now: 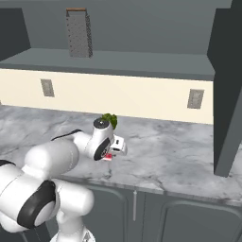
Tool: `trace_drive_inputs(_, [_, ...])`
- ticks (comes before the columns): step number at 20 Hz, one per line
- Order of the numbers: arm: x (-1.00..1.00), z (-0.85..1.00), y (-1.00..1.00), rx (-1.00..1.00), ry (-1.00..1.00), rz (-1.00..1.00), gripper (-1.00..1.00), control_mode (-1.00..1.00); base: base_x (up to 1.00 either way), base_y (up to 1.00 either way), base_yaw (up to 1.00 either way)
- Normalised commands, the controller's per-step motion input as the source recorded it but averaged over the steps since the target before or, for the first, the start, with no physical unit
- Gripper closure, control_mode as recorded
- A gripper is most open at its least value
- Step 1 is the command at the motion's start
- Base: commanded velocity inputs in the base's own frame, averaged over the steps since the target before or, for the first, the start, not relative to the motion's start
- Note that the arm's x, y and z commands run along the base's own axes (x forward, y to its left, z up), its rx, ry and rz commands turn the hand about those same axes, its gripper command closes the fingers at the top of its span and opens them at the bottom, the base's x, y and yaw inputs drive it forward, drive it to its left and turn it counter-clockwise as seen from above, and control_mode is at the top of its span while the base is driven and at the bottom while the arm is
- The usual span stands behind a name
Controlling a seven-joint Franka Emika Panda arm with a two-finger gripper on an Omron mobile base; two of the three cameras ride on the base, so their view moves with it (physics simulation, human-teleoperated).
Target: Pick the bar and honey bottle from the counter and place them in the cabinets closest to them.
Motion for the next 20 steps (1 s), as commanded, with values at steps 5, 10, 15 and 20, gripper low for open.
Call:
trace_drive_inputs(5, [0.00, 0.52, -0.09, 0.04, 0.00, -0.01, 1.00, -1.00, 0.00, 0.00, 0.00])
trace_drive_inputs(10, [0.00, 0.50, -0.05, 0.03, 0.00, 0.00, 1.00, -1.00, 0.00, 0.00, 0.00])
trace_drive_inputs(15, [-0.08, 0.46, -0.01, 0.01, -0.02, -0.01, 1.00, -1.00, 0.00, 0.00, 0.00])
trace_drive_inputs(20, [-0.18, 0.42, 0.00, 0.00, -0.05, -0.02, 1.00, -1.00, 0.00, 0.00, 0.00])
